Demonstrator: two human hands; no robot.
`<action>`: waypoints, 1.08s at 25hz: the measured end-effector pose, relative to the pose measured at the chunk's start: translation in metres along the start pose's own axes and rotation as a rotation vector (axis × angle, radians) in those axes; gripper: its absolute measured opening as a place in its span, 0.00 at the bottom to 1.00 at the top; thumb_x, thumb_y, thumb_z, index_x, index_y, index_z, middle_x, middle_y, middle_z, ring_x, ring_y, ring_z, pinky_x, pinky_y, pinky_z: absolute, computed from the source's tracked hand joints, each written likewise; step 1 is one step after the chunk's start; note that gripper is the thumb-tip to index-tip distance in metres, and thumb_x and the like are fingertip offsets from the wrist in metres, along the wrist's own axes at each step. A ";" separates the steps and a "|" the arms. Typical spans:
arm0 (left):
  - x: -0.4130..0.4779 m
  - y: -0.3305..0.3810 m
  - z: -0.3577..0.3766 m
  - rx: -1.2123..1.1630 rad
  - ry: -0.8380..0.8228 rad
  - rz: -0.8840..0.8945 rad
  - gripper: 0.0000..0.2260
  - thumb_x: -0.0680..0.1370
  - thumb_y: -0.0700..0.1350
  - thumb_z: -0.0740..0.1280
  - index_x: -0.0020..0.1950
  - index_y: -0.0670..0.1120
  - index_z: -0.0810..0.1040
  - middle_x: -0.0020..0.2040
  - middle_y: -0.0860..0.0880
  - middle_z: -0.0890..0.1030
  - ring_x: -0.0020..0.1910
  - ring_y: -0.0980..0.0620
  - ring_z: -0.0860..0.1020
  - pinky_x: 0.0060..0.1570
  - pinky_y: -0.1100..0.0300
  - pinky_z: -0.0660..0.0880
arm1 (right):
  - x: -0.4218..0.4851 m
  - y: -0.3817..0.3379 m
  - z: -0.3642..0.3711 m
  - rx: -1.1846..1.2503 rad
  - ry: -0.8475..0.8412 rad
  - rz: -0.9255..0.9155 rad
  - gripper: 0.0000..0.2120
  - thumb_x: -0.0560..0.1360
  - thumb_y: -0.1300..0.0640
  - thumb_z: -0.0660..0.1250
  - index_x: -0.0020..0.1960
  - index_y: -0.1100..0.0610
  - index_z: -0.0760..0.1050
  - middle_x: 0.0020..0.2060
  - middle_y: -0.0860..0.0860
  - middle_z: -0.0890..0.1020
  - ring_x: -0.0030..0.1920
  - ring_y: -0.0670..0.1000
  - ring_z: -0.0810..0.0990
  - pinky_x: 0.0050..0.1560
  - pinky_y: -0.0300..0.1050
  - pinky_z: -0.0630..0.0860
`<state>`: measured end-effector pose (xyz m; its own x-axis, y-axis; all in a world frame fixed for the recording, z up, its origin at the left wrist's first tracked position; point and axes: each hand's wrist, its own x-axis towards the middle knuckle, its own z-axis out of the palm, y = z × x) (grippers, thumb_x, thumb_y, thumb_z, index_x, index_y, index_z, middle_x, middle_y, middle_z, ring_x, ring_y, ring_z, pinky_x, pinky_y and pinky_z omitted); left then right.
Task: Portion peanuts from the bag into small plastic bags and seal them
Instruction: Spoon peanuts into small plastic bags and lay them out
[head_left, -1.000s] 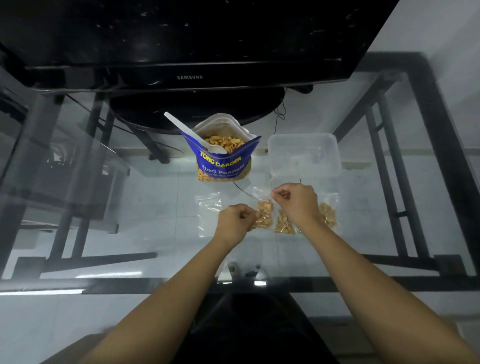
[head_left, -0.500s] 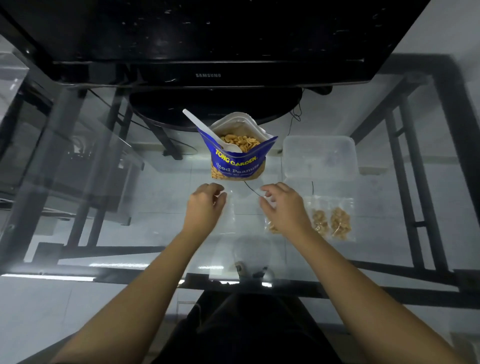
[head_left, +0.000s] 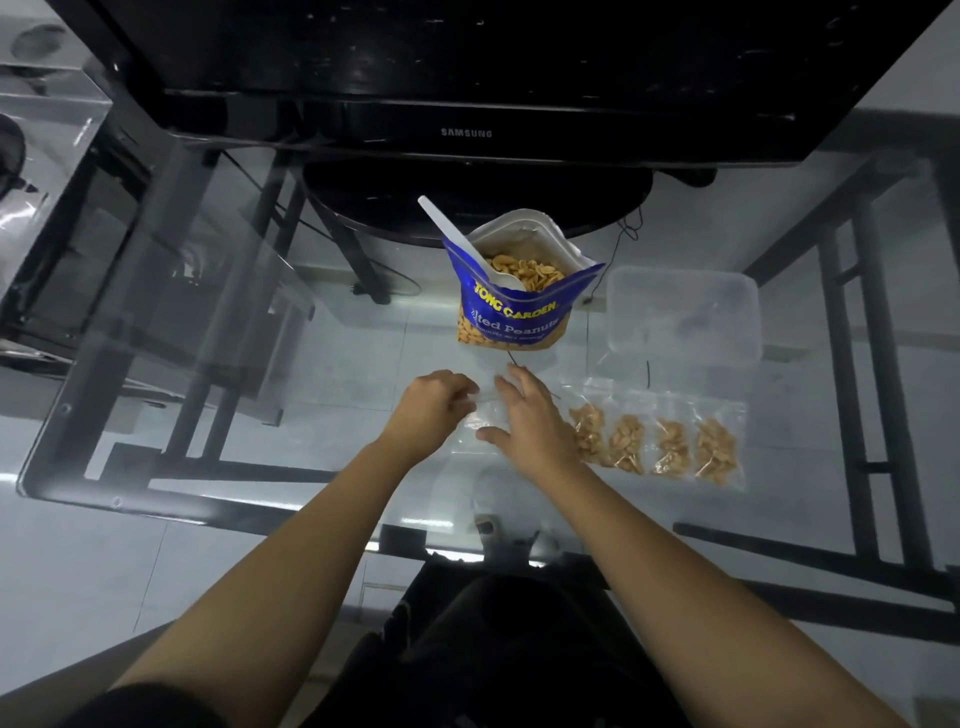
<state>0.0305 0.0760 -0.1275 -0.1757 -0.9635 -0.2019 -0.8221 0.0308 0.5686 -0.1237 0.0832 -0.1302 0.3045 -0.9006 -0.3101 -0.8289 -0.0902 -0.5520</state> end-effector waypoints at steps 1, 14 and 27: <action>-0.003 0.003 -0.003 -0.078 0.018 -0.025 0.09 0.74 0.39 0.68 0.54 0.40 0.80 0.47 0.42 0.82 0.42 0.49 0.77 0.45 0.64 0.72 | -0.003 0.001 0.002 0.065 0.034 0.002 0.26 0.73 0.54 0.69 0.68 0.59 0.66 0.70 0.54 0.65 0.71 0.53 0.62 0.67 0.43 0.63; -0.010 0.088 -0.085 -1.190 -0.032 -0.225 0.09 0.78 0.37 0.61 0.40 0.43 0.77 0.37 0.48 0.80 0.39 0.50 0.78 0.44 0.59 0.80 | -0.032 -0.021 -0.106 0.740 0.433 -0.019 0.07 0.75 0.58 0.67 0.41 0.47 0.75 0.35 0.43 0.80 0.34 0.42 0.77 0.39 0.33 0.74; 0.003 0.127 -0.130 -0.865 0.077 -0.018 0.12 0.73 0.31 0.65 0.43 0.46 0.84 0.40 0.46 0.84 0.41 0.50 0.81 0.45 0.57 0.79 | -0.052 -0.018 -0.178 0.860 0.288 0.062 0.19 0.68 0.54 0.74 0.55 0.45 0.71 0.43 0.51 0.83 0.49 0.51 0.81 0.53 0.47 0.77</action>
<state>-0.0038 0.0425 0.0478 -0.1036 -0.9782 -0.1801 -0.1180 -0.1677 0.9788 -0.2084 0.0557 0.0334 0.0456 -0.9751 -0.2170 -0.1684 0.2066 -0.9638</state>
